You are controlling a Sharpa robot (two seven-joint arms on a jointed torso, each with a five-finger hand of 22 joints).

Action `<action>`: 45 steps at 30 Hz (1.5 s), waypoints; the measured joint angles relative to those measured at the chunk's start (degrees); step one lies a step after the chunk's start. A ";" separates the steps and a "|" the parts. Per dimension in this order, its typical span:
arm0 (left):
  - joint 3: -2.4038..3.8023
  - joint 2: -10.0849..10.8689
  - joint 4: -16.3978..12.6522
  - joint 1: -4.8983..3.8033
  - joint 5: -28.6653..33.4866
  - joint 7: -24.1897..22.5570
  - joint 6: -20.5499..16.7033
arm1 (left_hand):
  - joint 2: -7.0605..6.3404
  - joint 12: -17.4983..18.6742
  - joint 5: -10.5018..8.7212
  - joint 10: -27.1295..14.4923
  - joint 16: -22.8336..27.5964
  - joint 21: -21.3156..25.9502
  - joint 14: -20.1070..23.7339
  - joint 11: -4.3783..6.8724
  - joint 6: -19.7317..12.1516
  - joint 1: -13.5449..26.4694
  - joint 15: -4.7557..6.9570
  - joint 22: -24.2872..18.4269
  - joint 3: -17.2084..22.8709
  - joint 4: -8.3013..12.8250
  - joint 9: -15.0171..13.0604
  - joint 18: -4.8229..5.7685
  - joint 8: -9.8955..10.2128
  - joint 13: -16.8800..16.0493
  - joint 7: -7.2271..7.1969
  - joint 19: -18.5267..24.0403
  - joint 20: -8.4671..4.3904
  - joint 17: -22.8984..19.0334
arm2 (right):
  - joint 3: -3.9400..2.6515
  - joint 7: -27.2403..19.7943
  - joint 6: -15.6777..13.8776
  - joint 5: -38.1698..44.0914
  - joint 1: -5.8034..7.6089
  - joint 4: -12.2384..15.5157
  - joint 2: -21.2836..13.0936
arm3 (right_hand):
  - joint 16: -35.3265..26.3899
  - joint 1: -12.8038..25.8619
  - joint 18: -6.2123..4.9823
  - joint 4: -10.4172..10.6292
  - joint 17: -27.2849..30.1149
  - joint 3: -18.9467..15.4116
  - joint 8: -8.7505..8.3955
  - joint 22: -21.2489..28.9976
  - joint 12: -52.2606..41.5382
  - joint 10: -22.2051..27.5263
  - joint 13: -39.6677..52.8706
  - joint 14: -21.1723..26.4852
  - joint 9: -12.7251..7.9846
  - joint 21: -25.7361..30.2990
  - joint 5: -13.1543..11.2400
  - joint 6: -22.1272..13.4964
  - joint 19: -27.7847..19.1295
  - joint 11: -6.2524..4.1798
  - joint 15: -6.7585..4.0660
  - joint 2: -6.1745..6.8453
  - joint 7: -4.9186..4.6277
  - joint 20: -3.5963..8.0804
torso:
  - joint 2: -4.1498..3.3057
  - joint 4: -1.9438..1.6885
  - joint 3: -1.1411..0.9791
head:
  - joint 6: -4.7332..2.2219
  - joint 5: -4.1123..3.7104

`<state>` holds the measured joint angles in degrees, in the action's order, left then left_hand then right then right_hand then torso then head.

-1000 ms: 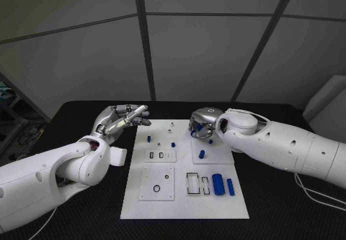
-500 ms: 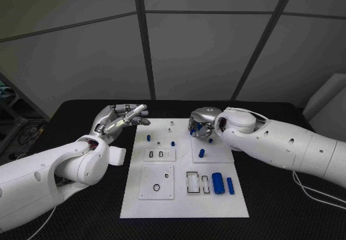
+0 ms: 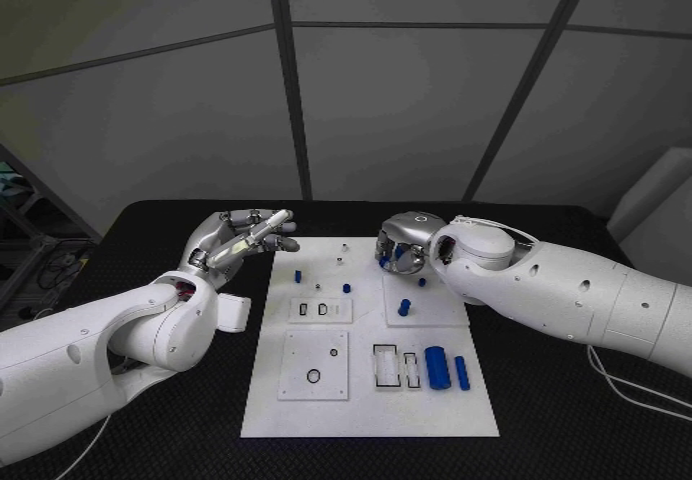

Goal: Assemble the parts on the task board

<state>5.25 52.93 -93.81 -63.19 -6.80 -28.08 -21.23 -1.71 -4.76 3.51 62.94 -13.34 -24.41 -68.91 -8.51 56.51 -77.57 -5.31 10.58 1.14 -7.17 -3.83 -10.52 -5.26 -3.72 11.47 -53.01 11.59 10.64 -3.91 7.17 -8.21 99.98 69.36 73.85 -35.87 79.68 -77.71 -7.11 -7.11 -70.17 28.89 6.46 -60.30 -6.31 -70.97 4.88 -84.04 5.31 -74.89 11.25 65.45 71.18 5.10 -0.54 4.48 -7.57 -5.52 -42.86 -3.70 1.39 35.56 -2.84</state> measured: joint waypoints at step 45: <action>0.21 -0.05 -0.22 -0.24 -0.03 0.07 0.04 | -0.01 0.39 0.00 -0.39 0.91 0.55 1.22 -0.41 0.00 -0.01 -0.42 -0.32 -0.45 0.45 0.00 0.00 0.63 -0.01 -0.01 0.83 0.40 0.12 | -0.04 -0.04 -12.64 -1.45 0.05 -9.54 10.53 | 0.22 -0.63 0.00 -0.44 -0.12 0.41 -0.34 -0.32 1.35 0.01 0.03 0.00 0.02 -0.49 -0.28 -0.63 -0.01 -0.01 0.01 -0.03 -0.59 0.00 | -0.69 -0.66 0.03 | 0.03 0.76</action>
<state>5.46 52.88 -94.03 -63.42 -6.83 -28.01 -21.19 -1.72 -4.37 3.51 62.55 -12.43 -23.86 -67.69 -8.92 56.51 -77.58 -5.73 10.26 0.70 -6.72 -3.83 -10.52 -4.63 -3.73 11.46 -52.19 11.99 10.76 -3.96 7.13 -20.85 98.53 69.41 64.31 -25.35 79.90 -78.34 -7.11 -7.54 -70.29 29.30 6.12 -60.62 -4.96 -70.96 4.91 -84.04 5.33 -75.38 10.96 64.82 71.17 5.09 -0.53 4.44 -8.16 -5.52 -43.54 -4.36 1.42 35.58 -2.08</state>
